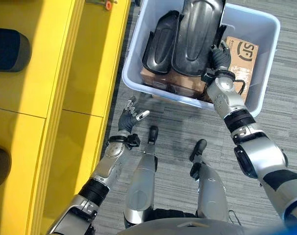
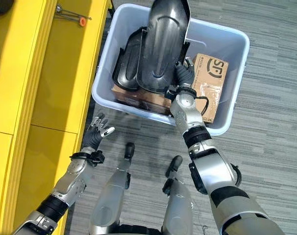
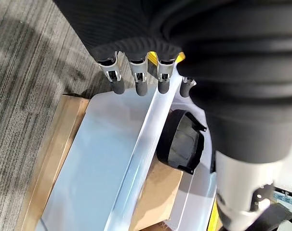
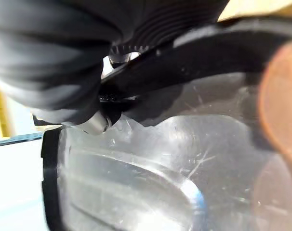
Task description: Move parts from the plastic box to the shelf.
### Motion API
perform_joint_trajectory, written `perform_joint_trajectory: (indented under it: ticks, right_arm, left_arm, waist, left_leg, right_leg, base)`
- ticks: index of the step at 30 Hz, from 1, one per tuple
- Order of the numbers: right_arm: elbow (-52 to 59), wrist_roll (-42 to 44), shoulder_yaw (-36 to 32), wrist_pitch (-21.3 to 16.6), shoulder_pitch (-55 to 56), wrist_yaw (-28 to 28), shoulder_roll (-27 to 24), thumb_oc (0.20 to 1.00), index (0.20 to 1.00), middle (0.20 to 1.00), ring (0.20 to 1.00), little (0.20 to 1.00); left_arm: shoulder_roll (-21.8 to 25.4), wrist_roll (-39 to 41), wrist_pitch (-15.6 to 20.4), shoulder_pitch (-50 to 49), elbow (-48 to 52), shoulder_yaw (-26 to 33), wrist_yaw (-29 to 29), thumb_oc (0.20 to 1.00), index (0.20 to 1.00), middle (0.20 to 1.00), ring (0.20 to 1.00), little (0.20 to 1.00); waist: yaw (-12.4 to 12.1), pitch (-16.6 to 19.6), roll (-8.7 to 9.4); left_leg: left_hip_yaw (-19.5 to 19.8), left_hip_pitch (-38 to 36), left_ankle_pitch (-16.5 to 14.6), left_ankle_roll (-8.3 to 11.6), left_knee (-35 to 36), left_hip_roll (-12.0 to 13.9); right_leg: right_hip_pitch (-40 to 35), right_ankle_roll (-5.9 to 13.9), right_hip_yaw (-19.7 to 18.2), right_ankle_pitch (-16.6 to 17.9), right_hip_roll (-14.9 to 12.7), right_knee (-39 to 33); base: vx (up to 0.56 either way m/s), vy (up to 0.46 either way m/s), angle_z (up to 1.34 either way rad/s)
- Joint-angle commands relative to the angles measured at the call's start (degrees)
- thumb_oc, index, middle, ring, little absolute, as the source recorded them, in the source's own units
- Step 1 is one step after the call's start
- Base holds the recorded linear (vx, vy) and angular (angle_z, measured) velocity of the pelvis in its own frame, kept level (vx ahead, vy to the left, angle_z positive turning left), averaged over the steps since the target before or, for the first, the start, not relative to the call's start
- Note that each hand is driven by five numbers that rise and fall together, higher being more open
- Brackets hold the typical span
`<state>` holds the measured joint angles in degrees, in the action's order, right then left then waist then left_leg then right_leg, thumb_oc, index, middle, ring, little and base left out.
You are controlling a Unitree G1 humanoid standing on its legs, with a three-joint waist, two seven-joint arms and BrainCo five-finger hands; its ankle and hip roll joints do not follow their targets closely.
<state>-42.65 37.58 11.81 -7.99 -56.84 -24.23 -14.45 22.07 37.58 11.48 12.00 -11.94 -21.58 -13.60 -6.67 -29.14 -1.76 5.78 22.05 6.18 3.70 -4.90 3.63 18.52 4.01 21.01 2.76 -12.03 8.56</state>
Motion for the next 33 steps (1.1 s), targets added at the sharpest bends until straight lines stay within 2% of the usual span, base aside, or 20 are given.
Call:
perform_joint_trajectory:
  ticks: [1, 6, 9, 10, 12, 17, 19, 20, 21, 22, 24, 25, 26, 27, 29, 30, 33]
  right_arm:
    - [7.75, 0.24, 0.59, -4.7, 3.01, 2.46, 0.53, 0.2, 0.2, 0.2, 0.2, 0.2]
    - [22.15, -2.87, 2.81, -3.94, 15.64, 5.77, 1.89, 0.2, 0.2, 0.2, 0.2, 0.2]
    - [27.98, -3.93, 3.94, -3.29, 23.0, 8.39, 2.71, 0.2, 0.2, 0.2, 0.2, 0.2]
    - [30.48, -3.6, 4.64, -2.91, 25.55, 9.89, 2.56, 0.2, 0.2, 0.2, 0.2, 0.2]
    - [31.35, -3.31, 4.97, -2.7, 26.88, 10.27, 2.76, 0.2, 0.2, 0.2, 0.2, 0.2]
    - [34.26, -0.8, 7.31, -1.54, 27.72, 13.27, 1.92, 0.2, 0.2, 0.2, 0.2, 0.2]
    - [34.61, -0.46, 8.14, -1.17, 27.21, 13.61, 1.35, 0.2, 0.2, 0.2, 0.2, 0.2]
    - [35.37, -0.13, 8.32, -1.15, 26.77, 13.84, 1.08, 0.2, 0.2, 0.2, 0.2, 0.2]
    - [35.37, -0.13, 8.32, -1.15, 26.77, 13.84, 1.08, 0.2, 0.2, 0.2, 0.2, 0.2]
    - [35.75, 0.59, 8.61, -1.29, 26.51, 14.06, 0.7, 0.2, 0.2, 0.2, 0.2, 0.2]
    - [36.91, 1.35, 8.17, -1.47, 26.95, 14.11, -0.05, 0.2, 0.2, 0.2, 0.2, 0.2]
    - [37.82, 1.56, 7.93, -1.42, 27.62, 14.39, -0.55, 0.2, 0.2, 0.2, 0.2, 0.2]
    - [38.24, 1.64, 7.87, -1.35, 27.99, 14.48, -0.92, 0.2, 0.2, 0.2, 0.2, 0.2]
    - [38.75, 2.77, 8.16, -1.23, 28.39, 15.12, -1.33, 0.2, 0.2, 0.2, 0.2, 0.2]
    - [38.89, 3.62, 9.15, -0.8, 28.77, 15.79, -1.72, 0.2, 0.2, 0.2, 0.2, 0.2]
    - [38.89, 3.63, 9.19, -0.8, 28.79, 15.79, -1.74, 0.2, 0.2, 0.2, 0.2, 0.2]
    - [38.61, 4.15, 8.93, -0.51, 29.45, 15.8, -2.01, 0.2, 0.2, 0.2, 0.2, 0.2]
  left_arm:
    - [2.06, -0.82, 0.67, -2.95, 2.48, 1.37, 1.55, 1.0, 1.0, 1.0, 1.0, 1.0]
    - [2.36, -2.55, -1.24, -8.35, 3.2, 4.84, 3.16, 1.0, 1.0, 1.0, 1.0, 1.0]
    - [1.52, -3.73, -2.29, -10.79, 2.54, 6.54, 3.73, 1.0, 1.0, 1.0, 1.0, 1.0]
    - [1.21, -3.97, -2.49, -12.09, 2.54, 7.8, 3.98, 1.0, 1.0, 1.0, 1.0, 1.0]
    - [1.0, -4.01, -2.73, -13.18, 2.85, 8.18, 4.2, 1.0, 1.0, 1.0, 1.0, 1.0]
    - [0.15, -4.19, -3.54, -17.74, 4.56, 10.96, 4.33, 1.0, 1.0, 1.0, 1.0, 1.0]
    - [-0.46, -3.68, -3.81, -19.14, 4.87, 11.27, 4.39, 1.0, 1.0, 1.0, 1.0, 1.0]
    - [-0.7, -3.58, -3.95, -19.66, 4.86, 11.58, 4.37, 1.0, 1.0, 1.0, 1.0, 1.0]
    - [-0.7, -3.58, -3.95, -19.66, 4.86, 11.58, 4.37, 1.0, 1.0, 1.0, 1.0, 1.0]
    - [-1.1, -3.31, -4.2, -20.7, 4.94, 11.46, 4.58, 1.0, 1.0, 1.0, 1.0, 1.0]
    - [-1.37, -3.08, -4.59, -21.37, 4.41, 11.41, 4.91, 1.0, 1.0, 1.0, 1.0, 1.0]
    - [-1.67, -3.16, -4.8, -21.54, 4.07, 11.48, 5.11, 1.0, 1.0, 1.0, 1.0, 1.0]
    - [-1.86, -3.36, -5.05, -21.72, 3.88, 11.57, 5.31, 1.0, 1.0, 1.0, 1.0, 1.0]
    - [-2.08, -3.53, -5.37, -22.11, 3.42, 12.27, 5.58, 1.0, 1.0, 1.0, 1.0, 1.0]
    - [-2.8, -3.42, -5.54, -22.65, 3.75, 12.89, 5.96, 1.0, 1.0, 1.0, 1.0, 1.0]
    - [-2.83, -3.43, -5.56, -22.7, 3.78, 12.91, 5.96, 1.0, 1.0, 1.0, 1.0, 1.0]
    - [-3.55, -3.35, -5.71, -22.16, 3.53, 12.84, 6.06, 1.0, 1.0, 1.0, 1.0, 1.0]
  waist:
    - [-0.14, 4.16, 2.82]
    - [1.52, 8.04, 3.54]
    - [2.41, 10.24, 3.97]
    - [2.82, 11.86, 4.16]
    - [2.92, 12.54, 4.16]
    - [2.34, 15.67, 4.01]
    - [2.04, 16.56, 3.97]
    - [1.69, 16.85, 3.76]
    - [1.69, 16.85, 3.76]
    - [1.07, 16.99, 3.29]
    - [0.45, 16.92, 2.52]
    - [0.34, 16.77, 2.57]
    - [0.16, 16.67, 2.75]
    - [-0.33, 16.53, 3.57]
    - [-0.16, 17.36, 3.62]
    - [-0.13, 17.33, 3.58]
    - [1.45, 18.69, 3.22]
  left_leg:
    - [-3.15, -5.57, -6.51, 0.08, -0.3, 0.99]
    - [-3.96, -10.05, -5.54, 0.81, 2.25, 3.16]
    - [-4.23, -12.74, -5.59, 1.27, 2.29, 4.9]
    - [-4.25, -14.36, -5.57, 1.53, 2.26, 6.23]
    - [-4.47, -15.19, -5.6, 1.56, 2.45, 6.64]
    - [-4.6, -18.08, -3.71, 2.56, 3.13, 10.09]
    - [-4.6, -18.83, -1.86, 3.09, 3.9, 11.36]
    - [-4.3, -18.78, 0.16, 3.67, 4.34, 12.12]
    - [-4.3, -18.78, 0.16, 3.67, 4.34, 12.12]
    - [-3.44, -18.18, 3.87, 4.64, 5.57, 13.16]
    - [-3.37, -16.82, 9.03, 6.1, 7.79, 14.09]
    - [-5.01, -15.97, 11.28, 6.45, 8.22, 14.49]
    - [-5.88, -15.25, 12.2, 6.3, 7.62, 14.43]
    - [-7.87, -15.86, 10.37, 6.37, 5.01, 14.48]
    - [-11.02, -18.25, 7.49, 5.77, 1.08, 15.9]
    - [-11.0, -18.28, 7.41, 5.78, 1.01, 15.92]
    - [-14.73, -22.71, 7.02, 6.0, -0.5, 18.63]
  right_leg:
    - [-2.76, 4.35, -1.89, -1.04, -1.91, -0.88]
    - [-5.26, 3.66, -2.21, -2.72, -0.37, -0.29]
    - [-6.74, 2.78, -2.4, -5.56, 0.68, 2.79]
    - [-7.85, 2.27, -2.41, -7.07, 1.41, 3.83]
    - [-8.28, 2.05, -2.47, -7.58, 1.75, 4.19]
    - [-10.51, 0.27, -2.33, -10.67, 4.69, 5.7]
    - [-11.44, -0.57, -2.04, -11.62, 6.03, 5.68]
    - [-11.92, -1.0, -1.59, -12.01, 6.75, 5.55]
    - [-11.92, -1.0, -1.59, -12.01, 6.75, 5.55]
    - [-12.27, -1.77, -0.45, -12.72, 7.75, 5.34]
    - [-12.99, -2.5, 1.91, -13.25, 7.98, 4.25]
    - [-13.52, -2.61, 3.54, -13.3, 7.47, 3.19]
    - [-13.72, -2.7, 4.37, -12.88, 7.1, 2.24]
    - [-14.43, -2.5, 5.34, -12.57, 6.35, 0.63]
    - [-14.4, -2.59, 7.56, -12.05, 5.23, 0.43]
    - [-14.45, -2.58, 7.57, -12.11, 5.23, 0.5]
    - [-13.85, -2.78, 10.87, -12.23, 3.65, 2.11]
  base:
    - [0.01, -0.084, -0.03]
    - [0.02, -0.094, -0.07]
    - [0.02, -0.141, -0.14]
    - [0.02, -0.166, -0.22]
    - [0.02, -0.103, -0.12]
    - [0.0, -0.16, -0.09]
    - [-0.02, -0.191, -0.07]
    - [-0.02, -0.123, -0.06]
    - [-0.08, -0.168, -0.01]
    - [-0.1, -0.131, 0.05]
    - [-0.13, -0.111, 0.22]
    - [-0.12, -0.034, 0.56]
    - [-0.12, -0.086, 0.77]
    - [-0.12, -0.085, 1.06]
    - [-0.13, -0.04, 1.05]
    - [-0.1, 0.023, 0.62]
    - [-0.08, 0.069, 0.73]
